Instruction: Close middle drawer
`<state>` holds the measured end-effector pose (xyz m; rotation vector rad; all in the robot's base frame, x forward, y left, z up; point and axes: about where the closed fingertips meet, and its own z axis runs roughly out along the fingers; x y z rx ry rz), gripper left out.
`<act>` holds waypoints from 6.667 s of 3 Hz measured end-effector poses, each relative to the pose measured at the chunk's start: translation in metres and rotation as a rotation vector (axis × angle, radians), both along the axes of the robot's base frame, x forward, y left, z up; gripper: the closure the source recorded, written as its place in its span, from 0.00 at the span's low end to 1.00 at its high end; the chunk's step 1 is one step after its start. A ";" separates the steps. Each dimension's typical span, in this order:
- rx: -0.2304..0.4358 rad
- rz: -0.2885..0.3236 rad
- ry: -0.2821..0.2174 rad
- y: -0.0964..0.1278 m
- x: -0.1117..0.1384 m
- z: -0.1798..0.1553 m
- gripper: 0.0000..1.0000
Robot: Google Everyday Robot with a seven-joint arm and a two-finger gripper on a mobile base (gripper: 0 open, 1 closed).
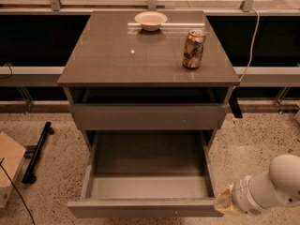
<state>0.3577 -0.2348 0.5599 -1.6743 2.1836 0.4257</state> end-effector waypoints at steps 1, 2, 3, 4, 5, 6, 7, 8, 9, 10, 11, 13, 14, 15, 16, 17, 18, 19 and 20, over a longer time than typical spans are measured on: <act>0.000 0.000 0.000 0.000 0.000 0.000 1.00; -0.027 -0.016 0.009 -0.004 -0.001 -0.021 1.00; -0.040 -0.039 0.008 -0.009 0.001 -0.048 1.00; -0.040 -0.055 0.000 -0.011 0.012 -0.076 1.00; -0.022 -0.074 0.011 -0.014 0.023 -0.107 1.00; -0.003 -0.098 0.032 -0.018 0.030 -0.131 1.00; 0.023 -0.120 0.028 -0.018 0.040 -0.140 1.00; 0.062 -0.127 -0.024 -0.012 0.066 -0.130 1.00; 0.062 -0.126 -0.025 -0.012 0.066 -0.130 1.00; 0.043 -0.101 -0.066 0.001 0.075 -0.133 1.00; 0.032 0.021 -0.174 0.045 0.112 -0.136 1.00; 0.065 0.119 -0.240 0.084 0.169 -0.138 1.00; 0.067 0.118 -0.261 0.085 0.184 -0.133 1.00; 0.051 0.108 -0.264 0.084 0.187 -0.138 1.00; 0.030 0.089 -0.315 0.083 0.208 -0.149 1.00; 0.051 0.066 -0.378 0.077 0.235 -0.155 1.00; 0.073 0.052 -0.422 0.071 0.268 -0.162 0.85; 0.088 0.041 -0.447 0.068 0.296 -0.167 0.55; 0.089 0.045 -0.442 0.071 0.293 -0.168 0.30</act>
Offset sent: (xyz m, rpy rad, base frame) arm -0.0010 -0.0126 -0.0570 -0.0794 0.0251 -0.0485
